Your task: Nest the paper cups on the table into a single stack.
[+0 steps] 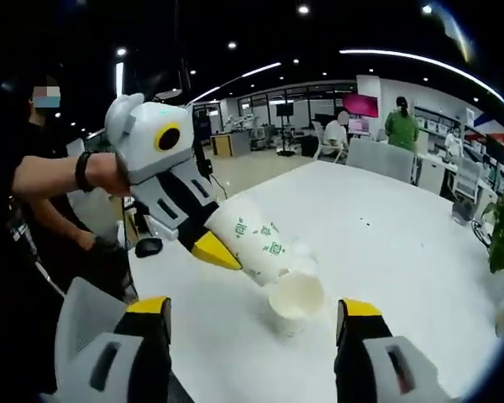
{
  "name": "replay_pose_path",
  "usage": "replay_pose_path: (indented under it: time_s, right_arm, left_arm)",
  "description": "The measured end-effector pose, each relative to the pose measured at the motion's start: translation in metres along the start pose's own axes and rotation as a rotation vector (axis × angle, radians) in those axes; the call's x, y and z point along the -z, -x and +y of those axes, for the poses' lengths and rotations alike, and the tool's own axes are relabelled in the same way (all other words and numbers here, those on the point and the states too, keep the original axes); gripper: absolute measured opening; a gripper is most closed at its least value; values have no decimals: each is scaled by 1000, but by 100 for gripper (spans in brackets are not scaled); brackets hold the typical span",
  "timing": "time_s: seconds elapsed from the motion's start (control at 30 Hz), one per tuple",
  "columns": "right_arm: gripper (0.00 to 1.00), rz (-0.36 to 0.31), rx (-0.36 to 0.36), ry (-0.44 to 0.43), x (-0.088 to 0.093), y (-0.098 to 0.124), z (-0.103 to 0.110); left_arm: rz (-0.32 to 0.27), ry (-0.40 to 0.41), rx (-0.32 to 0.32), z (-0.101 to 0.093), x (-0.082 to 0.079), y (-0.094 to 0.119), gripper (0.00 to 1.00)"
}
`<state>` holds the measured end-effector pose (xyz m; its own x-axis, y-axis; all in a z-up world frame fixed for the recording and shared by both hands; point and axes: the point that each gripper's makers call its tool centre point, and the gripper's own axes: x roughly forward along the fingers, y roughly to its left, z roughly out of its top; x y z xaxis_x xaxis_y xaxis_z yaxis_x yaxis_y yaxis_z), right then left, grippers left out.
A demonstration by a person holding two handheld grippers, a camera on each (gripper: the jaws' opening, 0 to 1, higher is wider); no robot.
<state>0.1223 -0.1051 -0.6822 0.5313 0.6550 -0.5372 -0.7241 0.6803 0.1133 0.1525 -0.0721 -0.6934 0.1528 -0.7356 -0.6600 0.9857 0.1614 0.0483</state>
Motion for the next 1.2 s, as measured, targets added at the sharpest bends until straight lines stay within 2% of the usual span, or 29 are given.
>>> replay_pose_path:
  time_s: [0.2,0.3,0.37,0.53,0.57,0.67,0.73,0.87,0.93,1.07,1.1,1.2]
  right_arm:
    - [81,18,9,-5,11,4,-4]
    - [81,22,14,-2,16,7,-6]
    - [81,24,18,-9,18,7,-5]
    - [81,20,17,-16,22,12,-4]
    - [81,20,17,-17,23,12,-4]
    - [81,23,19,-18,27,14,-5]
    - [81,21,28,-25,29,16,-7]
    - [82,17,37,-17,29,16,-6]
    - [82,18,38,-12,32,13,-8]
    - [82,10,33,-15,33,9,-7]
    - [82,8,31,-17,33,8,-6]
    - [82,8,25,-13,36,4,-6]
  left_arm:
    - [130,-87,48,2,8,-17,0]
    - [172,-146,86,-2,8,-23,0]
    - [231,-241,92,-4,9,-27,0]
    - [311,-357,118,0,3,-34,0]
    - [316,-363,122,0,2,-34,0]
    - [381,-391,146,2,6,-39,0]
    - [409,-403,117,12,7,-46,0]
    - [443,-401,147,8,6,-47,0]
    - [476,-414,168,3,9,-48,0]
    - [536,-429,160,8,20,-55,0]
    - [542,-437,155,5,16,-54,0]
    - [548,-425,164,4,19,-54,0]
